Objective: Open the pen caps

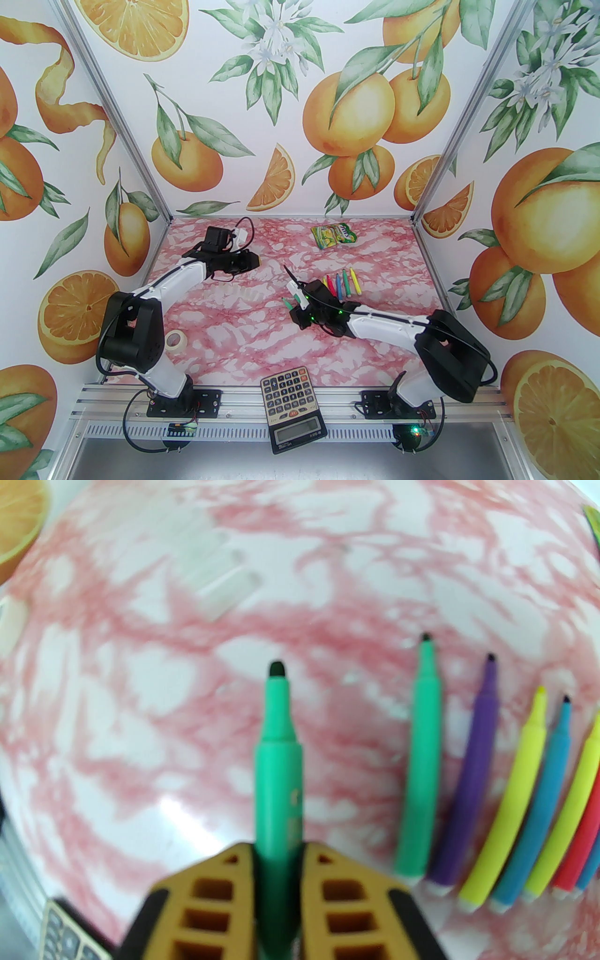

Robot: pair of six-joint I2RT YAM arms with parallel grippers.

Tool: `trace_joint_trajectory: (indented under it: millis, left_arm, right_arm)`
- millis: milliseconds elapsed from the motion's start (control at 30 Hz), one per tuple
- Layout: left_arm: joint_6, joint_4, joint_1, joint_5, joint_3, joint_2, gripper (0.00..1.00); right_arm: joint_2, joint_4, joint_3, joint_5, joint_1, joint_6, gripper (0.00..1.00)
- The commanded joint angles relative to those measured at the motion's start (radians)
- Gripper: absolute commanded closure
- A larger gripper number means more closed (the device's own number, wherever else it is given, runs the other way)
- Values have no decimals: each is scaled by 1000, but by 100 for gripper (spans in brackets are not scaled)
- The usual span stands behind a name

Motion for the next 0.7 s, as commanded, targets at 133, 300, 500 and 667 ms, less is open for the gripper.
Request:
trace_joint_trajectory:
  millis: [133, 300, 500, 667]
  left_arm:
    - [87, -198, -79, -178, 48, 47, 100]
    - [88, -217, -115, -191, 37, 63, 100]
    - [78, -188, -143, -150, 22, 87, 100]
    - [73, -167, -171, -145, 33, 144, 100]
  right_arm:
    - [90, -14, 91, 136, -9, 104, 100]
    - [136, -11, 111, 124, -9, 132, 100]
    - [184, -25, 130, 123, -10, 153, 100]
    - [214, -20, 129, 121, -31, 182, 100]
